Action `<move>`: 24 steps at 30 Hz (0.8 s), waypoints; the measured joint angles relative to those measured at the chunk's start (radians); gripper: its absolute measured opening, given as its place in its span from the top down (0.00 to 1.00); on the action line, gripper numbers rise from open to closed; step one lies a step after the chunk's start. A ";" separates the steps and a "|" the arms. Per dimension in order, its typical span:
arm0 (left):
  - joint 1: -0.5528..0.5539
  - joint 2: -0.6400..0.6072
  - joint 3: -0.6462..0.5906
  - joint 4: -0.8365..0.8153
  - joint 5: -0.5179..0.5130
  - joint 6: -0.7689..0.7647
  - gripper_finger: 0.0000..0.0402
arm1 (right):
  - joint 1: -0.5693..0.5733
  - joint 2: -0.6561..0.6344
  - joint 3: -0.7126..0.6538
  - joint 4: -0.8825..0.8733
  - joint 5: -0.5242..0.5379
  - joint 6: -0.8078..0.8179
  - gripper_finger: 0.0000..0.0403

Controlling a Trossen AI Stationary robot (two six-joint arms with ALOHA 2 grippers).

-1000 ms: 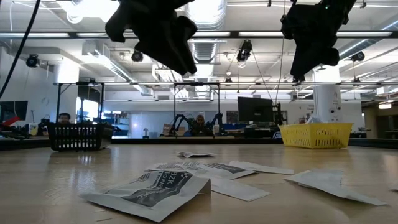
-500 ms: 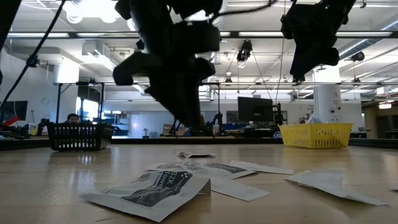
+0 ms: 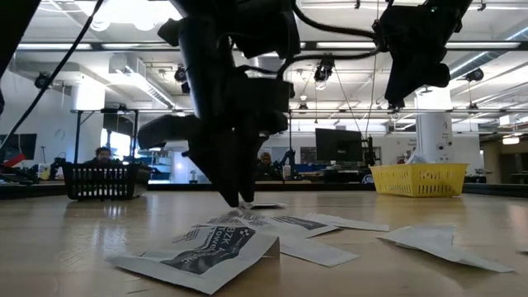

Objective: Pick & Place First Aid Supplies
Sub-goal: Put the black pad into the yellow bin

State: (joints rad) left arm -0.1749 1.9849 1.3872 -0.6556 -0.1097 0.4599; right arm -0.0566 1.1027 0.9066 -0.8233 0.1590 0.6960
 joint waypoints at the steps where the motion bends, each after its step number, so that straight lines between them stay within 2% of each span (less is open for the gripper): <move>1: 0.000 0.004 0.000 0.000 -0.001 0.003 0.75 | 0.000 0.000 0.000 0.000 0.000 0.000 0.81; 8: 0.013 0.020 0.002 0.001 -0.007 0.017 0.75 | 0.000 0.000 0.000 0.005 0.000 0.001 0.79; 14: 0.043 0.041 0.003 -0.002 0.033 0.015 0.76 | 0.000 0.000 0.000 0.020 -0.001 0.005 0.81; 24: 0.050 0.046 0.002 -0.023 0.050 0.009 0.88 | 0.000 0.000 0.000 0.020 -0.001 0.004 0.84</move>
State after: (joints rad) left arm -0.1253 2.0313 1.3888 -0.6787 -0.0599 0.4690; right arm -0.0566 1.1027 0.9066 -0.8036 0.1575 0.7002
